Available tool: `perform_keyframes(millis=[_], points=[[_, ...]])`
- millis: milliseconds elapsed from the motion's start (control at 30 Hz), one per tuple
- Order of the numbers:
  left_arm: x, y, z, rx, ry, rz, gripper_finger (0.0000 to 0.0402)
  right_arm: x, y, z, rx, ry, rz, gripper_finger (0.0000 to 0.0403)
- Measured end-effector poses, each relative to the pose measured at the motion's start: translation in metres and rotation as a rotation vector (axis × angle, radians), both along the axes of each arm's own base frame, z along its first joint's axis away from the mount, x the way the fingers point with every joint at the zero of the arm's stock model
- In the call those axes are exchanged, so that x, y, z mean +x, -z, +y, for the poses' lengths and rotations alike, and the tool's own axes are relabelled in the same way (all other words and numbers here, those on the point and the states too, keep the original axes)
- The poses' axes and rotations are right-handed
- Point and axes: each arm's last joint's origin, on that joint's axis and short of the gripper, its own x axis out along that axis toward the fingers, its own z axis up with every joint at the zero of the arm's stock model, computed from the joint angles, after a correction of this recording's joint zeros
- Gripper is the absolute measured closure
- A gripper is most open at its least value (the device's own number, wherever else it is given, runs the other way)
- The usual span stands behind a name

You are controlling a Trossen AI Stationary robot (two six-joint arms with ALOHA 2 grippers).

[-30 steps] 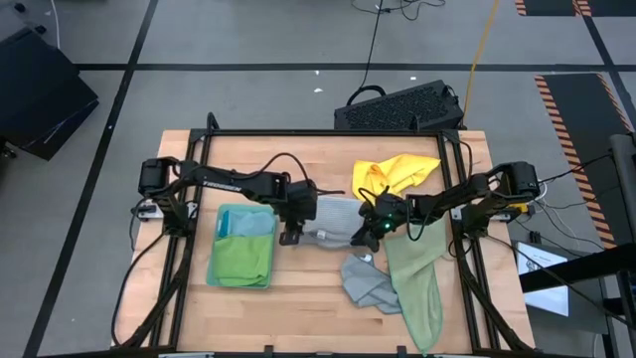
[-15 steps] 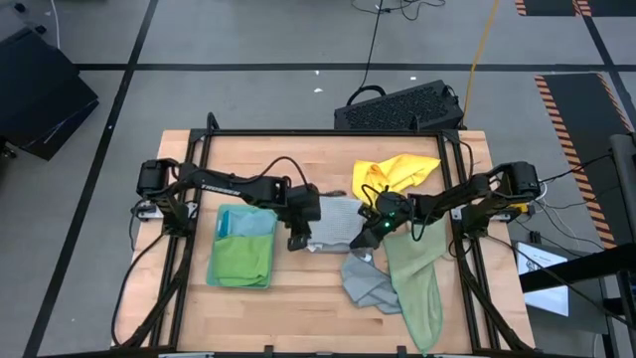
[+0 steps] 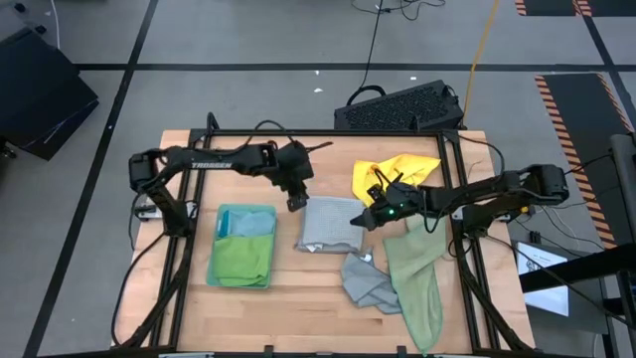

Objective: Fold microfiber towels
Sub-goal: Fold the top gray microfiber cloth

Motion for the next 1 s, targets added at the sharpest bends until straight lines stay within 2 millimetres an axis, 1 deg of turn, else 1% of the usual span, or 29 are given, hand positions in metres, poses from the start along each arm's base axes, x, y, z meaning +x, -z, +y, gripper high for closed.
perform_keyframes(millis=[100,167,233,333,500,633,733,833,1000], points=[[0.002,0.015,0.008,0.020,0.039,0.046,0.0178,-0.005,0.000,-0.002,-0.015,-0.002,0.040,0.0327],[0.005,0.025,0.009,0.017,0.049,0.069,0.0154,-0.007,0.001,-0.002,-0.021,-0.006,0.062,0.0327],[0.008,0.035,0.009,0.015,0.045,0.103,0.0139,-0.008,0.001,-0.002,-0.026,-0.008,0.067,0.0328],[0.012,0.049,0.009,0.031,0.041,0.139,0.0132,-0.008,0.001,-0.002,-0.039,-0.015,0.062,0.0328],[0.025,0.062,0.010,0.039,0.027,0.083,0.0131,-0.008,0.001,-0.003,-0.063,-0.027,0.068,0.0328],[0.031,0.072,0.012,0.007,-0.009,0.062,0.0131,-0.008,0.002,-0.003,-0.064,-0.032,0.072,0.0328],[0.032,0.080,0.012,-0.010,0.009,0.080,0.0133,-0.008,0.002,-0.003,-0.063,-0.033,0.073,0.0328],[0.032,0.082,0.011,-0.010,0.012,0.090,0.0151,-0.008,0.002,-0.003,-0.073,-0.038,0.073,0.0328],[0.031,0.082,0.010,-0.013,0.007,0.104,0.0208,-0.008,0.002,-0.003,-0.098,-0.051,0.069,0.0328]])
